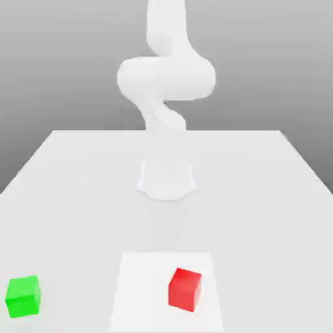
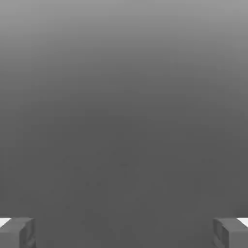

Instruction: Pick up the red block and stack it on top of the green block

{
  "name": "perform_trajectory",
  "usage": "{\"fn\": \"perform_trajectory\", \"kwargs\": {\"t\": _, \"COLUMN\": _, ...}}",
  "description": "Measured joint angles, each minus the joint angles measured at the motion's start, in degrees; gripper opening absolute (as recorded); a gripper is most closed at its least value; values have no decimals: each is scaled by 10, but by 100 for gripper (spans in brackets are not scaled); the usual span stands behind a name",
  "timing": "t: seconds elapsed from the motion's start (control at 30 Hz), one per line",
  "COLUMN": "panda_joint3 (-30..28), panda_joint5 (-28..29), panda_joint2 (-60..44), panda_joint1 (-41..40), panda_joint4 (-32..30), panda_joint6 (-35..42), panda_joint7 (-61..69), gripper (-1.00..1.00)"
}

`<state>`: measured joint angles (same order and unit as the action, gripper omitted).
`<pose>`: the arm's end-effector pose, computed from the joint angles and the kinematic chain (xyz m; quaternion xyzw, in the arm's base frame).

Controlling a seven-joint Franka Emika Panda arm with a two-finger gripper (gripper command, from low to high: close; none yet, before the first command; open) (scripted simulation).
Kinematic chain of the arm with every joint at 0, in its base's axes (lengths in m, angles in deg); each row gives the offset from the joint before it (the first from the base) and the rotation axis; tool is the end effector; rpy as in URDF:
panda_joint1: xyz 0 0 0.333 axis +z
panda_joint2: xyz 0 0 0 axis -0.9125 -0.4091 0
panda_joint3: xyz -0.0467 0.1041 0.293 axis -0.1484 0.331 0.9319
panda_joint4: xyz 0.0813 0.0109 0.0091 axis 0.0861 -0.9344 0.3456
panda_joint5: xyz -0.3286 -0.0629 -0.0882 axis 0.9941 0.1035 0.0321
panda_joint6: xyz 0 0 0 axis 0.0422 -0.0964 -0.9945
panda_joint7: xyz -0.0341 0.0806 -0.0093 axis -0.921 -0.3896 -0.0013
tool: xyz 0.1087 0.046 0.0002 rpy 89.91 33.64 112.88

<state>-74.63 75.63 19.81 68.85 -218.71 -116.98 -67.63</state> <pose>0.3391 -0.0013 0.6626 -0.8803 0.3143 -0.3284 0.1360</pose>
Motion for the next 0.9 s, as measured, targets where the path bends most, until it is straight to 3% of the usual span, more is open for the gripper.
{"fn": "perform_trajectory", "kwargs": {"t": 0.47, "panda_joint3": -103, "panda_joint5": -32, "panda_joint2": -268, "panda_joint1": 131, "panda_joint4": -96, "panda_joint6": -128, "panda_joint7": 355, "gripper": 0}}
{"fn": "perform_trajectory", "kwargs": {"t": 0.9, "panda_joint3": -89, "panda_joint5": -61, "panda_joint2": -516, "panda_joint1": 140, "panda_joint4": -163, "panda_joint6": -263, "panda_joint7": 633, "gripper": 0}}
